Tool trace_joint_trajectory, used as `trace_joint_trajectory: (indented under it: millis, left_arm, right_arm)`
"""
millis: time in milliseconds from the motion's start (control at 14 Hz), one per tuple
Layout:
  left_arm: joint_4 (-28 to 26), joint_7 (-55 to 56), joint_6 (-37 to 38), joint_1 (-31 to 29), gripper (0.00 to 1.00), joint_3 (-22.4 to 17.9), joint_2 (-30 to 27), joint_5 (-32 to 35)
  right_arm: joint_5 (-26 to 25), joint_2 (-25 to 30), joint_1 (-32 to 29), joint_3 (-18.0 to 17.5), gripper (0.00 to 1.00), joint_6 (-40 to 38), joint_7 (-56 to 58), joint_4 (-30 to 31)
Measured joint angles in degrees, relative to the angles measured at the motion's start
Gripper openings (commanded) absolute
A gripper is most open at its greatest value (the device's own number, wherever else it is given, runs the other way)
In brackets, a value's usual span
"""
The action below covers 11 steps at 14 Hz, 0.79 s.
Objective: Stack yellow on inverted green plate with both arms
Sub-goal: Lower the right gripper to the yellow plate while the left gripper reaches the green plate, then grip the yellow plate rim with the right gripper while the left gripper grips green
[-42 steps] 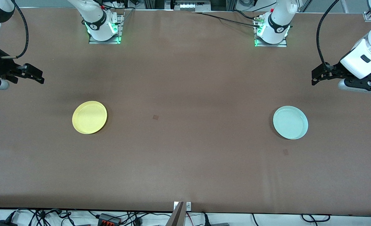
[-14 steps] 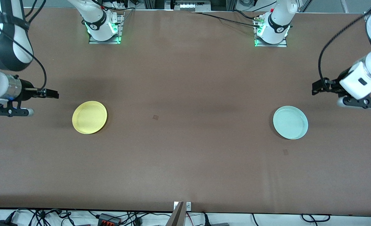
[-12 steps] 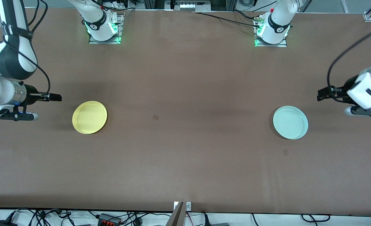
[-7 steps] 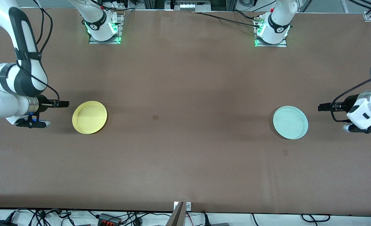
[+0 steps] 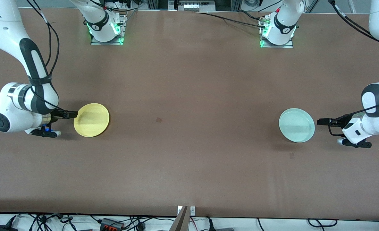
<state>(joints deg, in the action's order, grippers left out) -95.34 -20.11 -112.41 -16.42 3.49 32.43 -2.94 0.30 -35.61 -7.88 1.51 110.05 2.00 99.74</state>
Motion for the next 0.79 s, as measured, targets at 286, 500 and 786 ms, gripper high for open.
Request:
trace_joint_trajectory:
  millis: [286, 500, 786]
  left_arm:
    - [-2.6, -7.6, -4.6, -1.8, 0.65, 0.0, 3.4, -5.3]
    - [-2.6, -11.3, -7.5, -2.1, 0.43, 0.1, 5.4, -6.0]
    - [-2.6, -14.6, -9.0, -2.8, 0.15, 0.2, 6.9, -7.0]
  right_arm:
    - [1.4, -2.6, 0.0, -0.1, 0.97, 2.5, 0.0, -0.1]
    - [1.5, -3.5, 0.0, -0.2, 0.71, 2.5, 0.0, -0.1]
    - [1.5, -3.6, 0.0, -0.3, 0.47, 2.0, 0.4, -0.5]
